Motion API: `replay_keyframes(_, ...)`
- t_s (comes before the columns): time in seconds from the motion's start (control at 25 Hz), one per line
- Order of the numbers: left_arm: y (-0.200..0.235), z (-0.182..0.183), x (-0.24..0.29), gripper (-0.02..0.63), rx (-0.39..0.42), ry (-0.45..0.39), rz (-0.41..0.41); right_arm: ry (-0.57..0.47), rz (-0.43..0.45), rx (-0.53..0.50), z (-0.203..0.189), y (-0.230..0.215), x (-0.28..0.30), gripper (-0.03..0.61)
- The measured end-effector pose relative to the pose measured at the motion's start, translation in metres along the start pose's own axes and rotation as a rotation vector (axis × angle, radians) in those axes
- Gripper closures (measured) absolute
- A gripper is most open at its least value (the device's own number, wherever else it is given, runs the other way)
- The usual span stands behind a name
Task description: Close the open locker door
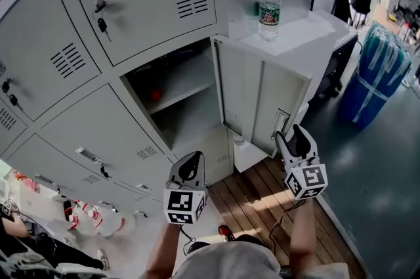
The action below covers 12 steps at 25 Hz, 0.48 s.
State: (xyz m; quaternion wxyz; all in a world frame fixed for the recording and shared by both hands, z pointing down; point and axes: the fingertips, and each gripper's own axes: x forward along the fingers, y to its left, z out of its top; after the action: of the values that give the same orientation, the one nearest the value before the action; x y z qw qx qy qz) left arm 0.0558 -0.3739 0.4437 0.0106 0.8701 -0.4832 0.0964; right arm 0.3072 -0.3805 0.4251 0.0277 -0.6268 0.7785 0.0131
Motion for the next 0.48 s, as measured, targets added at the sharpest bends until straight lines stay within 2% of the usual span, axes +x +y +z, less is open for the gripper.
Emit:
replay_keyframes(0.32,0.017,0.004,-0.003,0.592,0.015,-0.008,0.048,-0.002,0.030,-0.003,-0.002,0.000,0.018,0.354)
replay_keyframes(0.48,0.021,0.005,-0.005,0.592,0.007,-0.011,0.060,-0.006,0.024,-0.004,0.001,-0.001,0.017,0.398)
